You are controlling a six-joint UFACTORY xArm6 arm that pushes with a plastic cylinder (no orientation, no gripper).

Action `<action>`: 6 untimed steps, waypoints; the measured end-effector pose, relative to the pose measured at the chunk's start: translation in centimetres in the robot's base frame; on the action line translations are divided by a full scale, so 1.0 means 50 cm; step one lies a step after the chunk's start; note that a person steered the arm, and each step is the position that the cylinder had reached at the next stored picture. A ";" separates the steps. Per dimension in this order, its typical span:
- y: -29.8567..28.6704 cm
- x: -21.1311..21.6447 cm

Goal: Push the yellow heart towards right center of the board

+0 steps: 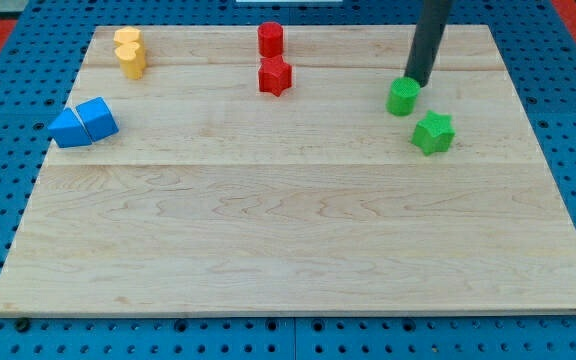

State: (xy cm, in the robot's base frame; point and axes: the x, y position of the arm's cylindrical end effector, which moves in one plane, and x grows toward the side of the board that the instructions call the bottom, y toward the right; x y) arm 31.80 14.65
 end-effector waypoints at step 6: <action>-0.216 -0.171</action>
